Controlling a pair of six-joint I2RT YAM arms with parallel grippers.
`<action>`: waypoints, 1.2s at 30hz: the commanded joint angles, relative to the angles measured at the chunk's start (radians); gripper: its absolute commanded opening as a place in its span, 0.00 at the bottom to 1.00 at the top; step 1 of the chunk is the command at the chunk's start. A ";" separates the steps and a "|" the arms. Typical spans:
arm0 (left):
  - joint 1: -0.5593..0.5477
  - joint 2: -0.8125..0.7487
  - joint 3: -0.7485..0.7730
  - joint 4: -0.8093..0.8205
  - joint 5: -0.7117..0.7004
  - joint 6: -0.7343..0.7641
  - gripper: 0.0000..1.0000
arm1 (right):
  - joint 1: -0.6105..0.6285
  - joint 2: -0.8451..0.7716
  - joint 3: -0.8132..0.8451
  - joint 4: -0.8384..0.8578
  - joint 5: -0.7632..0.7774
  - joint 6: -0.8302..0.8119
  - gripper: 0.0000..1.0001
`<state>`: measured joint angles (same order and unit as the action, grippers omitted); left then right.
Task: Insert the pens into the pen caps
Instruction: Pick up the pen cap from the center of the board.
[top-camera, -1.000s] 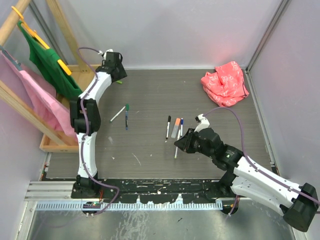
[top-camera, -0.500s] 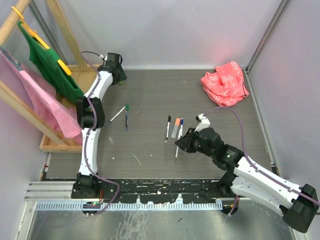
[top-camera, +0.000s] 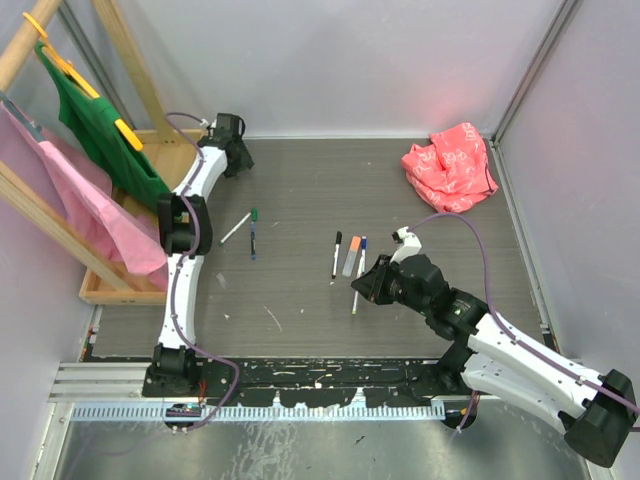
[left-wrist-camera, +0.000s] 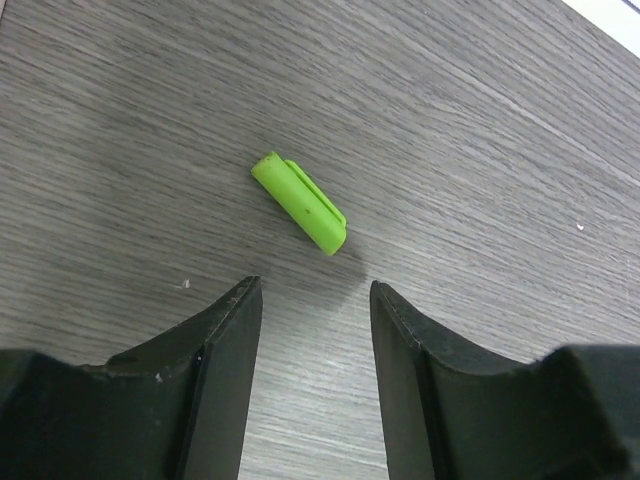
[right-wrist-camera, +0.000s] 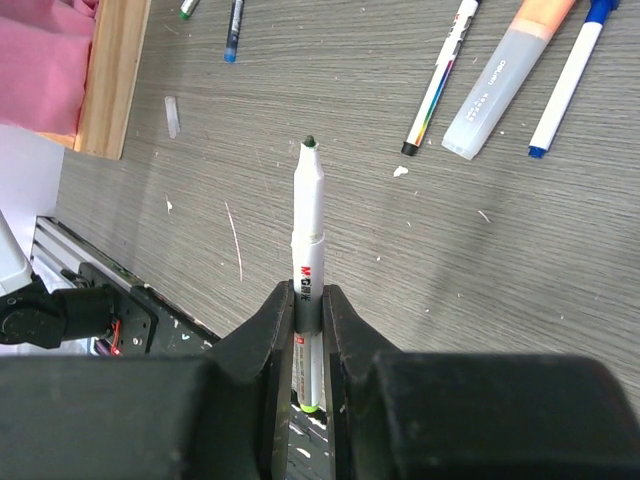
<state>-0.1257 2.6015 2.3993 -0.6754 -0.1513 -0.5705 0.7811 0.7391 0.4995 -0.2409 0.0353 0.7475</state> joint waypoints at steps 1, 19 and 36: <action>0.006 0.004 0.065 0.005 -0.002 -0.022 0.48 | -0.010 -0.012 0.019 0.032 -0.002 -0.023 0.00; 0.014 0.060 0.158 -0.034 -0.056 -0.057 0.45 | -0.030 -0.026 0.015 0.016 -0.009 -0.040 0.00; 0.035 0.093 0.215 -0.105 -0.020 -0.082 0.28 | -0.041 -0.035 0.011 0.009 -0.021 -0.053 0.00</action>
<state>-0.0959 2.7041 2.5752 -0.7551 -0.1749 -0.6472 0.7483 0.7235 0.4992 -0.2626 0.0238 0.7094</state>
